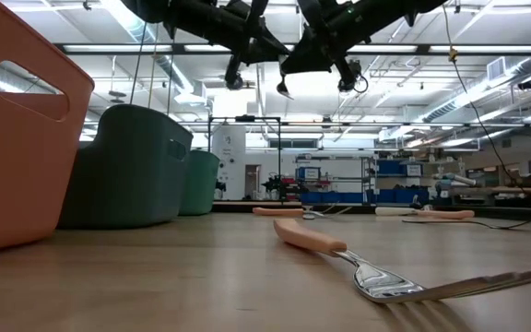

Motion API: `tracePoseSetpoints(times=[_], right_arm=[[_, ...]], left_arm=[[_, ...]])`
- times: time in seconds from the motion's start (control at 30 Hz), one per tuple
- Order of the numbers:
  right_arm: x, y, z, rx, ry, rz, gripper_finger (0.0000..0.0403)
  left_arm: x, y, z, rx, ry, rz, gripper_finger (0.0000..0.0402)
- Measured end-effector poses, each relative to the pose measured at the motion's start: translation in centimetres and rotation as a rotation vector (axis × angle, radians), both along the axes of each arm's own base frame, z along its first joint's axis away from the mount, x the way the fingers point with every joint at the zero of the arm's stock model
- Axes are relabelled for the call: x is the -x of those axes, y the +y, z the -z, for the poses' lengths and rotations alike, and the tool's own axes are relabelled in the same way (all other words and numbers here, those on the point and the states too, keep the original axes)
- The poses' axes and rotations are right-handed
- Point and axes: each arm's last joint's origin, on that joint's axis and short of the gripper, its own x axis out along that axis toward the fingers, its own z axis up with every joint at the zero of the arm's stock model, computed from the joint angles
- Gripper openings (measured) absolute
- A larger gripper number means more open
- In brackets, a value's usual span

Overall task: Sort silverware by color (type)
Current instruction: Put the white fork into the orange bin

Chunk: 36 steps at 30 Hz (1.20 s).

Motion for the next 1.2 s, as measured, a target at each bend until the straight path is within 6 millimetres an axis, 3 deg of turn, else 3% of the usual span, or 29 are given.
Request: tracePoseSetpoints(times=[0.2, 0.33, 0.7, 0.93, 1.2], right_arm=[[-0.1, 0.0, -0.2, 0.014, -0.010, -0.035, 0.0061], [-0.1, 0.1, -0.3, 0.011, -0.021, -0.060, 0.0069], [-0.2, -0.2, -0.9, 0.004, -0.094, -0.151, 0.0078], [0.3, -2.0, -1.0, 0.071, -0.070, -0.115, 0.0078], [1.3, -4.7, -1.0, 0.078, -0.075, -0.019, 0.0078]], left_arm=[[0.4, -0.2, -0.4, -0.025, 0.008, 0.027, 0.0037], [1.7, -0.8, -1.2, -0.065, 0.071, 0.055, 0.0037], [8.5, -3.4, -5.5, -0.113, 0.151, 0.073, 0.0037], [13.4, -7.5, -6.1, -0.006, 0.288, 0.319, 0.0037], [16.8, -13.1, -5.1, 0.190, 0.487, 0.585, 0.0037]])
